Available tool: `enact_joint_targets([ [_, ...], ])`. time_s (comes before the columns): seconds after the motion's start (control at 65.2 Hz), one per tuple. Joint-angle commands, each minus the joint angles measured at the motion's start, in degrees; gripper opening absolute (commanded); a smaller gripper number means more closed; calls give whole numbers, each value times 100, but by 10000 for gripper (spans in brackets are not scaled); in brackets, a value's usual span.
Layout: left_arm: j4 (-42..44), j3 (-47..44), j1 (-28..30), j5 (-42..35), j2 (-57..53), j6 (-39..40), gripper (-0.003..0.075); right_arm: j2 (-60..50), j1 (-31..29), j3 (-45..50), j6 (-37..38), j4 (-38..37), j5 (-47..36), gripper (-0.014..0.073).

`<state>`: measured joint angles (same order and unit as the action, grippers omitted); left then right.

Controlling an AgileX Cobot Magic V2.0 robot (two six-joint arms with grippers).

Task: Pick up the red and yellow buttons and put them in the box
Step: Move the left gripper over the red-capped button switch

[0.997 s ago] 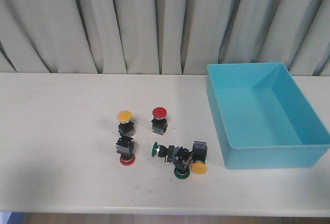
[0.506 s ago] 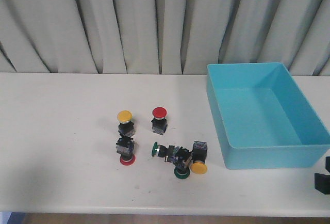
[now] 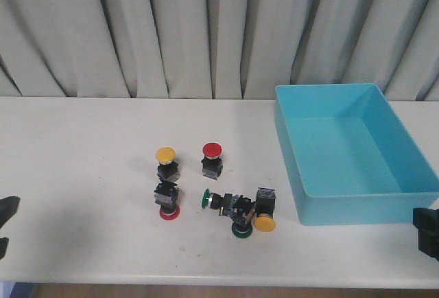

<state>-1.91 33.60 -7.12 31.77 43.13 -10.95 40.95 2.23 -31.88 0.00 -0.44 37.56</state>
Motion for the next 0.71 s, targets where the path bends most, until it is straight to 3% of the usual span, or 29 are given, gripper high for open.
enact_joint_targets([
  [0.0,-632,542,-318,-198,418,-918,530,18,-33,-195,0,-58,-360,521],
  [0.307,-1686,1895,-1101,-173,2268,-2992,521,18,-33,-195,0,-58,-332,486],
  [0.69,-1689,3768,-1697,-236,4927,-3902,521,18,-33,-195,0,-58,-332,475],
])
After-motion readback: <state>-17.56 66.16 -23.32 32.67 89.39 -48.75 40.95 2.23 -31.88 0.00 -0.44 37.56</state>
